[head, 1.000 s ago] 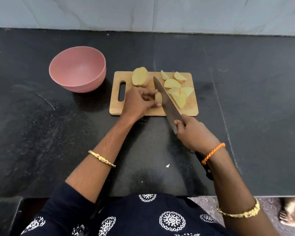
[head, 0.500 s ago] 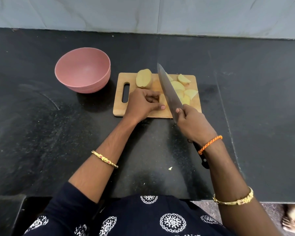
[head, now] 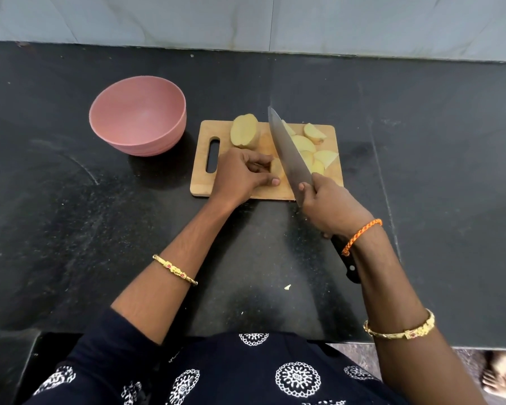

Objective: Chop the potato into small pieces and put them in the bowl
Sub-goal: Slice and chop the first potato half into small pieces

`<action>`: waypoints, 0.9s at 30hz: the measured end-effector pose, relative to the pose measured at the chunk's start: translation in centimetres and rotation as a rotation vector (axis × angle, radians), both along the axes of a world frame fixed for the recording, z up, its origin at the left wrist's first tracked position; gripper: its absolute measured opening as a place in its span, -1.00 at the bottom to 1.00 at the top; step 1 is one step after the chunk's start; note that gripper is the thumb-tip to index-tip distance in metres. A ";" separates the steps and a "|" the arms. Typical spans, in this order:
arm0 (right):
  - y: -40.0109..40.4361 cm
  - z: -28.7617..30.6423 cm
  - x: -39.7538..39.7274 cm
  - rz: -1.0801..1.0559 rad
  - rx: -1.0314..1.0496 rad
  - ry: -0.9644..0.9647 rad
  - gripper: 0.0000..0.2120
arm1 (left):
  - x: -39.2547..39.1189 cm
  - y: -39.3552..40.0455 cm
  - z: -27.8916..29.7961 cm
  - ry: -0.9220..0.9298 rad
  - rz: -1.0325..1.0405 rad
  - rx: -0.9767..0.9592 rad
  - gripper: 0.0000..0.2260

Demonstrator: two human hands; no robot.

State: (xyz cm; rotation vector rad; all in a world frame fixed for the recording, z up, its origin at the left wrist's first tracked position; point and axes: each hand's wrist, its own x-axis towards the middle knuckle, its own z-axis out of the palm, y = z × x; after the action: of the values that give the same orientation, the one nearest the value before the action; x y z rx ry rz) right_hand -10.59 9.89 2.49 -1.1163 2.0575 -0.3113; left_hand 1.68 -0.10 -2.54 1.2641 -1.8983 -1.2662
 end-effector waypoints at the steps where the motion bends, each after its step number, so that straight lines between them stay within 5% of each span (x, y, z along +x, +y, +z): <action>1: 0.1 0.0 0.1 0.008 0.021 -0.003 -0.80 | 0.0 0.0 0.0 0.003 0.002 0.000 -0.56; 27: 1.2 -0.8 0.1 -0.099 -0.211 -0.013 -0.70 | -0.2 -0.1 0.2 -0.014 0.023 0.066 -0.55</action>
State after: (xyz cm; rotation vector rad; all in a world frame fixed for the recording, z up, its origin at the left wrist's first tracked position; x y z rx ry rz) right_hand -10.52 11.05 1.72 -1.1337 2.1091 -0.5942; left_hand 1.49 -0.16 -2.34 1.3280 -1.8601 -1.3210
